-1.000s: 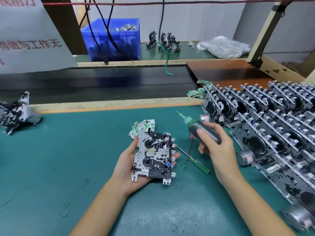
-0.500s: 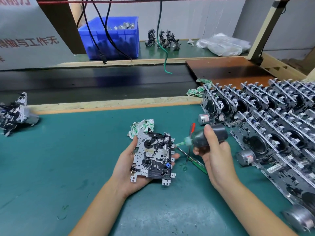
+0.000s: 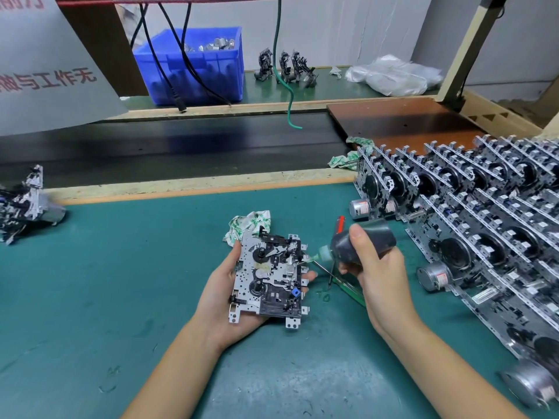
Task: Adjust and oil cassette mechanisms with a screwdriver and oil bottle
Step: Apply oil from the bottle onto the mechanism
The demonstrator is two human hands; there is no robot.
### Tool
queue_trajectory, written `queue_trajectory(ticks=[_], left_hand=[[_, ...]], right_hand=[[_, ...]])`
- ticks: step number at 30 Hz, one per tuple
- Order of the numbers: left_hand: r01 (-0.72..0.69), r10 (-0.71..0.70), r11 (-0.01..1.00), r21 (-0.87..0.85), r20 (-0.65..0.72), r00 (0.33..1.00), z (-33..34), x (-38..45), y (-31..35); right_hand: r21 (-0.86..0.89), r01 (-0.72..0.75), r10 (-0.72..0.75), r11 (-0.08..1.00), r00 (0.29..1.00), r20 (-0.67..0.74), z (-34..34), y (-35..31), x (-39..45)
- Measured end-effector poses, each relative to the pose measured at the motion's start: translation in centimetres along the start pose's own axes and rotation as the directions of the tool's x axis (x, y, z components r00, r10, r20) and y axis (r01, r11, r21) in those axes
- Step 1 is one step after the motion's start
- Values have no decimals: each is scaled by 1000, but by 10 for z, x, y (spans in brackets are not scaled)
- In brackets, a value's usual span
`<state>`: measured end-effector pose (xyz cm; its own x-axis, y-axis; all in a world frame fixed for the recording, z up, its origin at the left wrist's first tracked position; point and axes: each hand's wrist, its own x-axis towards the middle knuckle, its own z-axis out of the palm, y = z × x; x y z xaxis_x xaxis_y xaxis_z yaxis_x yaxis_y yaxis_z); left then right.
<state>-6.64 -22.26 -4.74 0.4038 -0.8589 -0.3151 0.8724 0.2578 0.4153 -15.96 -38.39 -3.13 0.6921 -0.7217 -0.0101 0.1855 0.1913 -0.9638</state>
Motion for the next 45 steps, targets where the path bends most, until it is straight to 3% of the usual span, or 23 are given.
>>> queue_trajectory(ticks=[21,26,31,35,37,38,39,40,41,43,45], left_hand=[[-18,18,999,41,2,1000,-5,3,1],[-40,41,994,105,-6,999,-10,4,-1],[-49,43,985,164,38,998,-10,3,0],[-33,14,980,194,97,995,-5,0,-3],[-7,-18,980,199,122,992,-4,-1,-4],[10,-35,979,203,120,992,-4,-2,-3],[28,-52,977,209,110,993,-5,-3,-4],[46,-68,975,217,97,993,-5,-3,-4],[61,-82,970,237,78,994,-5,-4,-4],[102,-116,943,318,25,993,-4,-6,-3],[172,-173,896,409,-37,984,-1,-7,-1]], right_hand=[[24,68,-67,997,998,-20,-6,-1,6],[-207,102,-111,973,993,-32,-23,-6,21],[-402,172,-167,899,985,48,-36,4,35],[-346,136,-128,928,991,45,-32,2,31],[-456,336,-398,824,916,-43,-32,-8,20],[-539,476,-569,694,823,-6,-33,-14,13],[-587,597,-680,548,726,104,-33,-20,5],[-600,673,-684,434,679,267,-33,-25,-1],[-617,706,-586,348,678,444,-32,-28,-7],[-686,712,-182,152,702,689,-33,-28,-16],[-694,719,70,33,691,719,-39,-25,-18]])
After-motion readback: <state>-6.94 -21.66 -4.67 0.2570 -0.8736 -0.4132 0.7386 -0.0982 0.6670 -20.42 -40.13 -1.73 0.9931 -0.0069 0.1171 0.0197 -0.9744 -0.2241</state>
